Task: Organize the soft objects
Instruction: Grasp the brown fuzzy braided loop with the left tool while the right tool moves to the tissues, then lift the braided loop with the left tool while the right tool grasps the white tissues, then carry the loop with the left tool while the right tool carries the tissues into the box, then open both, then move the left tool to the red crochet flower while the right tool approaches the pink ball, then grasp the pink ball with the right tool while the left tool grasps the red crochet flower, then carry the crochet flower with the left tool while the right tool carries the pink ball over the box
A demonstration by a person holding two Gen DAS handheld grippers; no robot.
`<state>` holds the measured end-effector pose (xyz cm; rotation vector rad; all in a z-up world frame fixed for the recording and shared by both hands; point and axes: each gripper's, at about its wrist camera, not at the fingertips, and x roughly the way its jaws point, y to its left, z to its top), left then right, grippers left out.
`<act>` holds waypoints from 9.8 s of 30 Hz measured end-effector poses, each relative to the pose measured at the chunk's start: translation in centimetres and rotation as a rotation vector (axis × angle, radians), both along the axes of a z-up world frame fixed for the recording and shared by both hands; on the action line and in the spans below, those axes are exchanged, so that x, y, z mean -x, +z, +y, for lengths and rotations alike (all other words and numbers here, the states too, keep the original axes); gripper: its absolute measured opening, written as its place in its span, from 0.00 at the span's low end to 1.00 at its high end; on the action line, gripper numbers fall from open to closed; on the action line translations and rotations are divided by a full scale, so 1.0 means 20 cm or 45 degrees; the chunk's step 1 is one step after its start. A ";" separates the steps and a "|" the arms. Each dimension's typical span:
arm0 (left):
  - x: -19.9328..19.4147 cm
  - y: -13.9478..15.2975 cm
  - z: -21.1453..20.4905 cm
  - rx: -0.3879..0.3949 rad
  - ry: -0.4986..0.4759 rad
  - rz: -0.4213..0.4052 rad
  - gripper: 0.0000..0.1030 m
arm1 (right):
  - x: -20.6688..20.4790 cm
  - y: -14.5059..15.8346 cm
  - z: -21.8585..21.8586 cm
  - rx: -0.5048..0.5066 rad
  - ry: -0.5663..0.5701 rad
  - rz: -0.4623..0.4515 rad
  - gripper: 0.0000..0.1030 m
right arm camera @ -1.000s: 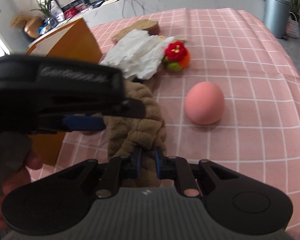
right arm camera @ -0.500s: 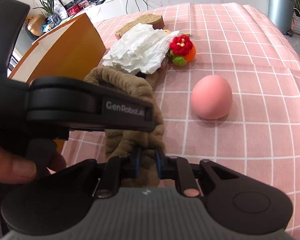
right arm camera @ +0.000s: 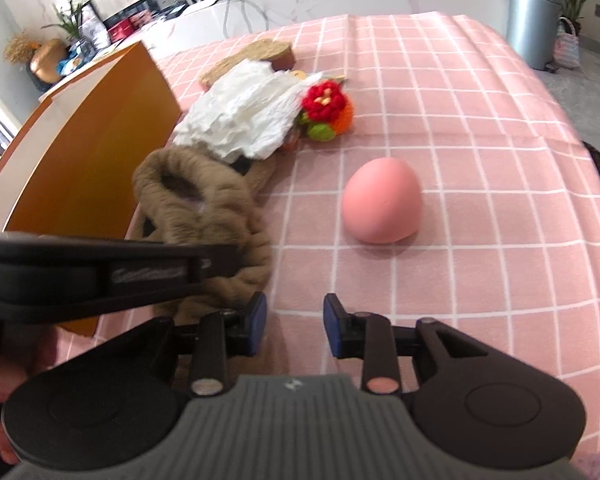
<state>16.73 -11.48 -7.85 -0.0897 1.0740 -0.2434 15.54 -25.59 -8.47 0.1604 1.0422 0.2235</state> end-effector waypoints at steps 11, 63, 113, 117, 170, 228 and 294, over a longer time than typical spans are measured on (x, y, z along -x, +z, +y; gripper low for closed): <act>0.12 0.27 0.12 0.015 -0.068 -0.205 0.19 | 0.06 0.21 0.01 -0.006 -0.019 -0.177 0.41; -0.09 0.51 0.79 0.132 0.174 -0.418 0.19 | -0.49 0.25 0.47 0.147 0.141 -0.297 0.20; -0.52 0.24 1.19 0.000 0.010 -0.211 0.20 | -0.75 0.25 1.30 0.366 0.811 -0.227 0.20; -0.54 0.19 1.20 0.004 0.012 -0.185 0.21 | -0.74 0.23 1.35 0.475 0.872 -0.244 0.24; 0.17 0.52 0.32 0.163 -0.226 -0.567 0.79 | 0.14 0.53 0.19 0.265 0.010 -0.504 0.75; -0.45 0.00 -0.27 -0.134 -0.523 -0.363 0.68 | -0.38 0.05 -0.27 0.178 -0.029 -0.097 0.36; 0.13 0.51 0.73 -0.045 -0.018 -0.425 0.43 | 0.14 0.66 0.82 0.176 0.573 -0.533 0.42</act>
